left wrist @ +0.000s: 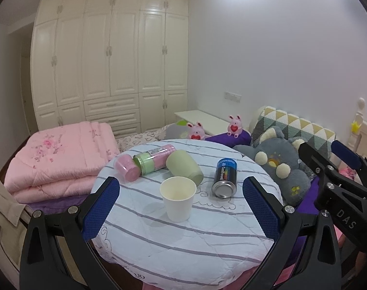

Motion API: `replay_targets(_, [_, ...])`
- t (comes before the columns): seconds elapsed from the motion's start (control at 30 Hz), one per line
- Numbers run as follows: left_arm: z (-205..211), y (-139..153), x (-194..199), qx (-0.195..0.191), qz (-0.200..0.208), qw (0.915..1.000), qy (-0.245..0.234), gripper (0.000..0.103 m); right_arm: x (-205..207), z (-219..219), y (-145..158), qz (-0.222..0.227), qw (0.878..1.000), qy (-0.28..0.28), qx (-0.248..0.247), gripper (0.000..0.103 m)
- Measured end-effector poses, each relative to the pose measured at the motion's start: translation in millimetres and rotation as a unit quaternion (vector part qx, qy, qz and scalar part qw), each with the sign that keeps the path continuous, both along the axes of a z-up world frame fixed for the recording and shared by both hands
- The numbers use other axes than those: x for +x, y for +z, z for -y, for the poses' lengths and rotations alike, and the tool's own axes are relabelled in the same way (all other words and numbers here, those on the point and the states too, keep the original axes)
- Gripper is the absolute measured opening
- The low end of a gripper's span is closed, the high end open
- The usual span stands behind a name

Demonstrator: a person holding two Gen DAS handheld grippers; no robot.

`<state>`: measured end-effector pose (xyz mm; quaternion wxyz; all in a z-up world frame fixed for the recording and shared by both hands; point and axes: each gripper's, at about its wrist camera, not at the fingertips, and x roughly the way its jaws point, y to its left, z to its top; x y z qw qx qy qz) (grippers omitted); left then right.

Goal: Flip cup upright

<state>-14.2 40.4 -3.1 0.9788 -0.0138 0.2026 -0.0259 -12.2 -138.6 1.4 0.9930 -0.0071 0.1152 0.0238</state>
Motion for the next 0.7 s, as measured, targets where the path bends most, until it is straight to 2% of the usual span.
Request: replay_targets(0.7, [2.9, -1.4, 3.6, 0.001, 0.0, 1.0, 0.003, 0.103, 5.7, 7.9, -6.3, -0.011, 1.0, 0.007, 0.013, 0.083])
